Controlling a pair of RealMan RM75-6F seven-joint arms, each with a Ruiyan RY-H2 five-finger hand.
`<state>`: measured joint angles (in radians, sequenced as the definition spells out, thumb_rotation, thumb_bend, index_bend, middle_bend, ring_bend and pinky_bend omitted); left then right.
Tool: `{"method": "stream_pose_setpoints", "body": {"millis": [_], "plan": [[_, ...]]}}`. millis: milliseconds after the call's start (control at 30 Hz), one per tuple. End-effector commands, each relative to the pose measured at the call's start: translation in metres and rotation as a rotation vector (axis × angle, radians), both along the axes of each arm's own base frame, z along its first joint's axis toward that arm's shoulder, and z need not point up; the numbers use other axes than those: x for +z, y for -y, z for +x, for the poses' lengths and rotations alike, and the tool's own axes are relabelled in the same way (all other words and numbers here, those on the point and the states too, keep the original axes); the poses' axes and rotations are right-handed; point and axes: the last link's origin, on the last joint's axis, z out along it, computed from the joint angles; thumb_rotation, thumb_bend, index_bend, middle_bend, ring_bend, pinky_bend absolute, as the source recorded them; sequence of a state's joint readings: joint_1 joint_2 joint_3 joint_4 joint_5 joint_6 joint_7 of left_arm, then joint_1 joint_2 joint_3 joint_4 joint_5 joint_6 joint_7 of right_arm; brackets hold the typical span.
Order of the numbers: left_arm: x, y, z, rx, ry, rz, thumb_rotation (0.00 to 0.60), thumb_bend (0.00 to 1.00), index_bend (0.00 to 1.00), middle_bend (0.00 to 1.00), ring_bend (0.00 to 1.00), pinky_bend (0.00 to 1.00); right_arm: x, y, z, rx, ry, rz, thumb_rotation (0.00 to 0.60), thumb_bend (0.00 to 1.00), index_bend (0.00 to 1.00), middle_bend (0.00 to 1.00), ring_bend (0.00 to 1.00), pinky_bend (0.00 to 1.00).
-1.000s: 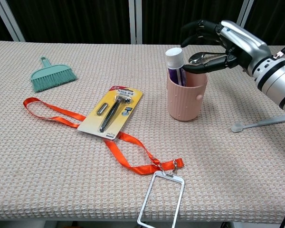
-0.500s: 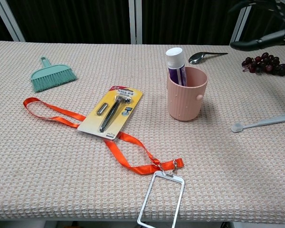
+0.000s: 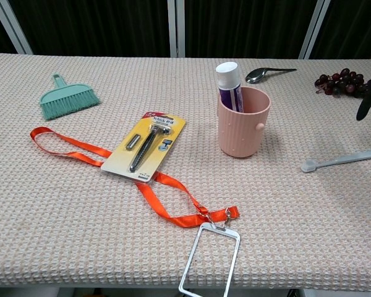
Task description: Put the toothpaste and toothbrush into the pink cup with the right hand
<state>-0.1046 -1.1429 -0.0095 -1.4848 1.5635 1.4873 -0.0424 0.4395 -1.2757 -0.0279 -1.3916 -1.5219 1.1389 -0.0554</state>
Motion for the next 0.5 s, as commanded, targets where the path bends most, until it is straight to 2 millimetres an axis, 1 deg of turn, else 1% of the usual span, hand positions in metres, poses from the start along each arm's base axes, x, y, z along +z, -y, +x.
{"method": "stream_pose_setpoints", "body": {"millis": [33,200,300,500], "plan": [[0.001,-0.001,0.000,-0.001,0.000,0.003,0.540,0.09,0.13,0.08,0.11,0.22,-0.016,0.002,0.005,0.043,-0.035,0.015,0.600,0.43,0.44,0.27,0.00,0.00],[0.001,-0.001,-0.001,0.002,0.000,0.007,0.541,0.09,0.13,0.08,0.11,0.22,-0.030,0.008,0.008,0.094,-0.092,0.004,0.600,0.44,0.49,0.28,0.00,0.00],[0.002,0.000,-0.003,0.009,0.003,0.009,0.540,0.09,0.13,0.08,0.11,0.22,-0.039,0.010,0.004,0.091,-0.117,0.009,0.600,0.44,0.49,0.28,0.00,0.00],[0.000,0.001,-0.005,0.015,0.008,0.002,0.541,0.09,0.13,0.08,0.11,0.22,-0.050,0.013,-0.001,0.066,-0.105,0.026,0.600,0.46,0.48,0.28,0.00,0.00]]}}
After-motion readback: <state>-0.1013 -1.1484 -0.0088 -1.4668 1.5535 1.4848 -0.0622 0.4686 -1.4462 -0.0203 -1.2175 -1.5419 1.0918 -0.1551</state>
